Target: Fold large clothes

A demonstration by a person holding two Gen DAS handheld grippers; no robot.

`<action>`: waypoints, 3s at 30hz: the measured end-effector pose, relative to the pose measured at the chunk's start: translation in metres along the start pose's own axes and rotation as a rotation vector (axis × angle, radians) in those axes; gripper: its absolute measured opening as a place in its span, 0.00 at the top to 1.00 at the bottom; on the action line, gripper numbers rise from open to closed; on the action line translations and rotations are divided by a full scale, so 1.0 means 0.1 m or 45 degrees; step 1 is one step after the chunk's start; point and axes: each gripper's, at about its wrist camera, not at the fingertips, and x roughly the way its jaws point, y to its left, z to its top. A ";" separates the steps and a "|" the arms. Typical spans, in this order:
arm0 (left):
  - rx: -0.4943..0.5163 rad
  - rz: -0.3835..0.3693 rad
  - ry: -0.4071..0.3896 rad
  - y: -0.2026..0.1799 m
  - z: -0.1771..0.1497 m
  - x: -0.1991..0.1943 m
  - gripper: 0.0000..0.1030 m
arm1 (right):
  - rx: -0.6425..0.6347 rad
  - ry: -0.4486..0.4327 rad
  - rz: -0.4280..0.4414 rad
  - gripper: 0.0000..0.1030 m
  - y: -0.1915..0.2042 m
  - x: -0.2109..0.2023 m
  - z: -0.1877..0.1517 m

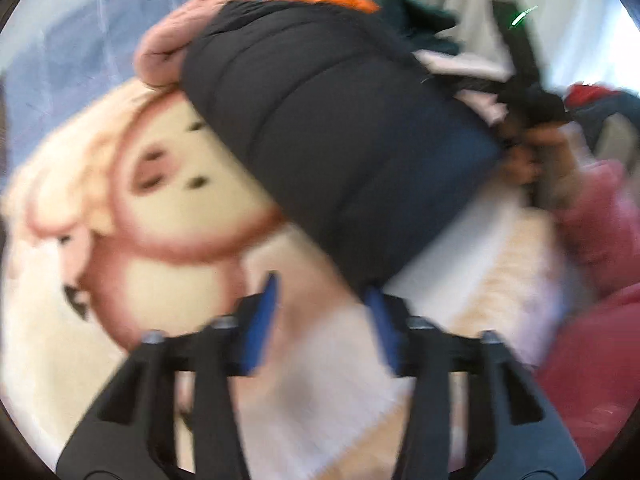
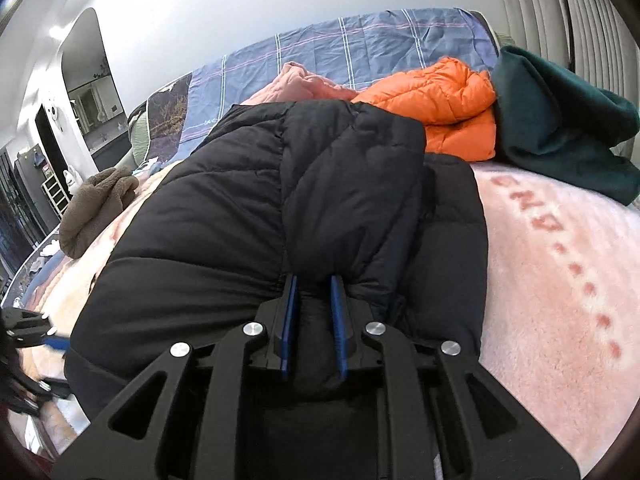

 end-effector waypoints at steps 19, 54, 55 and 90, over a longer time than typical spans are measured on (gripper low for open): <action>0.071 0.005 -0.135 0.04 0.91 0.59 0.53 | 0.060 0.009 0.033 0.83 -0.07 0.00 -0.05; 0.093 0.189 -0.135 0.28 1.85 1.45 0.36 | 0.016 0.119 -0.231 0.92 -0.30 0.75 0.51; 0.102 0.194 -0.136 0.28 1.84 1.45 0.36 | 0.013 0.118 -0.234 0.92 -0.29 0.75 0.50; 0.071 0.126 -0.199 0.34 1.78 1.40 0.36 | 0.624 0.288 0.288 0.08 -0.84 -0.01 -0.01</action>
